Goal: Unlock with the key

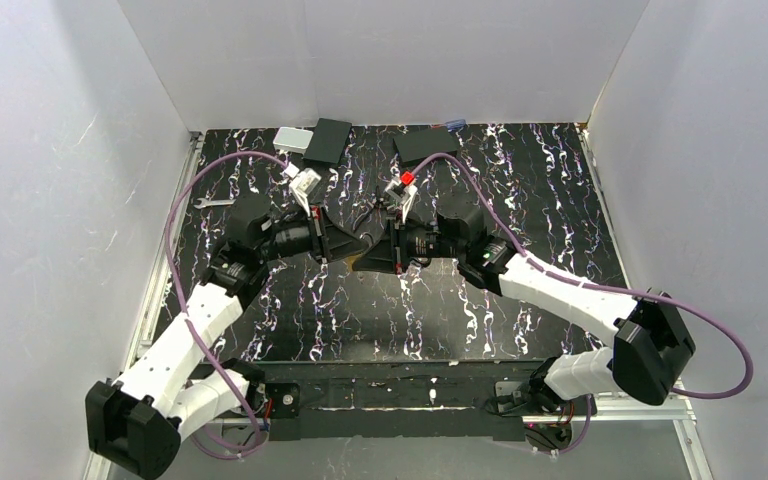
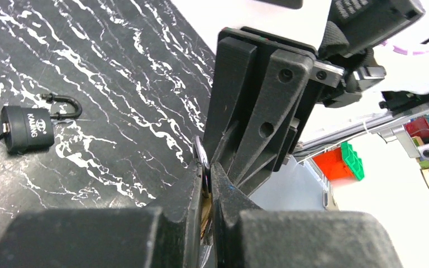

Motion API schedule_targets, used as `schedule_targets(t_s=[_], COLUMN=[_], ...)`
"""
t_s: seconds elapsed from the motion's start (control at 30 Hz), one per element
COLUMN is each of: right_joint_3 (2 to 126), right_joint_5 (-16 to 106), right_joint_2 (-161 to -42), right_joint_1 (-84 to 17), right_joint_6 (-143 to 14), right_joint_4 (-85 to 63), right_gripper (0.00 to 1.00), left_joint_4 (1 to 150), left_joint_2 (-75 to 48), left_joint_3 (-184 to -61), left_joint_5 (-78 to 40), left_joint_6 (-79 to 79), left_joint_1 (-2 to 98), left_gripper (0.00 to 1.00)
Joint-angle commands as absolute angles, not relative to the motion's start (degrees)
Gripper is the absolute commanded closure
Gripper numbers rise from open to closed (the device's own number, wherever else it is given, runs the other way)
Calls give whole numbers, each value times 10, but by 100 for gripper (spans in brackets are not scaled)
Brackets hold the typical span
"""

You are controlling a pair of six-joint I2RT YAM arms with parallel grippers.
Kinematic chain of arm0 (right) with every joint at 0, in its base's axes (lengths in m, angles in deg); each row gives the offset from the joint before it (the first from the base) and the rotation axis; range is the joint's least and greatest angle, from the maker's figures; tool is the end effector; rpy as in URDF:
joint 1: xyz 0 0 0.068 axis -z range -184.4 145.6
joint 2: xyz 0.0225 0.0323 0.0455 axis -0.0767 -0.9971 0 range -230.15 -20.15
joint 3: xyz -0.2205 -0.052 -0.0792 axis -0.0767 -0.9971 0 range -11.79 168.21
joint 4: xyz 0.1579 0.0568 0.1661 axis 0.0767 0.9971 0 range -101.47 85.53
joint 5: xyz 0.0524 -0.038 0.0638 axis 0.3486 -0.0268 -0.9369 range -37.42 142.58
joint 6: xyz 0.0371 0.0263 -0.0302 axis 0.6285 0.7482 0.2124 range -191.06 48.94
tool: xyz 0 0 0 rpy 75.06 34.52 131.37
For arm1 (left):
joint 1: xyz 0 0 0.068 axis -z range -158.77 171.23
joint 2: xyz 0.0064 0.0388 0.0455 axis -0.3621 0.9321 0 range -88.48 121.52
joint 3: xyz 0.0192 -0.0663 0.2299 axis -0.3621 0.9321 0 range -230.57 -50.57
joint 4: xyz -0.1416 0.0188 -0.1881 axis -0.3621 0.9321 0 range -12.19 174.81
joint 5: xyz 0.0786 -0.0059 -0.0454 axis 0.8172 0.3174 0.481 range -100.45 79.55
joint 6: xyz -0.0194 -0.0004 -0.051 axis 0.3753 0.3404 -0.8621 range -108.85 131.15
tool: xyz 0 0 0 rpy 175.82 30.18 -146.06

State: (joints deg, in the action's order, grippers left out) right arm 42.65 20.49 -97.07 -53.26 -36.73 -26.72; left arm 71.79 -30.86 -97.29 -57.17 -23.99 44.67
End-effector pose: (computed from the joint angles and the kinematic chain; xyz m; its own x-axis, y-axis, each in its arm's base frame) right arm 0.1802 0.2359 0.2964 -0.6239 0.0121 -0.7814 -0.7665 0.1860 0.6148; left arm 0.1920 -0.1123 0.3170 -0.6040 -0.1682 -0.7790 0.7222 0.2979 -0.6242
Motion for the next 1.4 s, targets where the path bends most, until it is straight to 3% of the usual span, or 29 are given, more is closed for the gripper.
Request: schedule_targets(t_s=[0.0,0.3,0.33,0.4,0.5,0.57,0.63,0.87,1.03,1.37], right_joint_3=[418,399,399,403,403,385,365,277,193,218], right_joint_5=[165,138,144,164,211,261,291,388,348,305], right_joint_2=[-947,-945,-945,-943,-936,-923,-910,-860,-890,-1055], right_joint_1=[-530,-526,-526,-526,-525,-521,-515,-458,-411,-407], right_joint_6=[-329,-293,-297,-310,-335,-344,-345,-328,-264,-231], right_joint_4=[-358,-418,-410,-377,-322,-279,-256,-171,-227,-319], right_gripper=[99,99,99,99,99,99,99,99,99,96], left_joint_4=[621,537,537,537,538,551,559,709,845,846], left_joint_2=[-361,-382,-381,-380,-382,-387,-389,-434,-448,-452], left_joint_3=[-951,-924,-923,-920,-915,-912,-911,-933,-976,-971], left_joint_5=[-619,-655,-654,-643,-624,-600,-590,-467,-322,-302], left_joint_6=[-245,-268,-269,-271,-272,-273,-271,-172,-111,-106], left_joint_1=[449,449,449,448,440,424,413,405,405,405], left_gripper=[100,100,90,55,36,11,2,2,2,2])
